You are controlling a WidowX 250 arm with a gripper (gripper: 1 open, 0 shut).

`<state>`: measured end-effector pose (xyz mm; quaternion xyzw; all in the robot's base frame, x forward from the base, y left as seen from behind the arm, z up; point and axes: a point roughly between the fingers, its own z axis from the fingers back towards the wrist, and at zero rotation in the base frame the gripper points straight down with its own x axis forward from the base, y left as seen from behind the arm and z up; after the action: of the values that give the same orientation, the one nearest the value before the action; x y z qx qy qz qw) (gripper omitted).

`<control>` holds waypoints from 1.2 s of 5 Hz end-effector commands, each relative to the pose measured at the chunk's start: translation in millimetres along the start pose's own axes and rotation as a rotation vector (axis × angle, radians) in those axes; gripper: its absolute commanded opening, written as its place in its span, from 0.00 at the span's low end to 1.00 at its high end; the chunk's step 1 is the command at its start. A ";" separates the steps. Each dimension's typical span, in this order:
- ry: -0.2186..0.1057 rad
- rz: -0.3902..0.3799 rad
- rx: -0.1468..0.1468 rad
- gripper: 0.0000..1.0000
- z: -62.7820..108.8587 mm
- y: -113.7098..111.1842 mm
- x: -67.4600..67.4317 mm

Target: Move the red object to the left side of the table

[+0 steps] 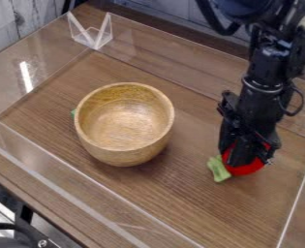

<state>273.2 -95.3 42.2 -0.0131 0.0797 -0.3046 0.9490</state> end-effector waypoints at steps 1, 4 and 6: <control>-0.075 0.023 0.031 0.00 21.6 -6.4 -0.3; -0.158 0.138 0.097 0.00 61.3 4.1 -26.5; -0.194 0.144 0.092 0.00 60.6 1.7 -31.9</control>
<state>255.4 -75.2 91.9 0.0085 0.0033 -0.2343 0.9721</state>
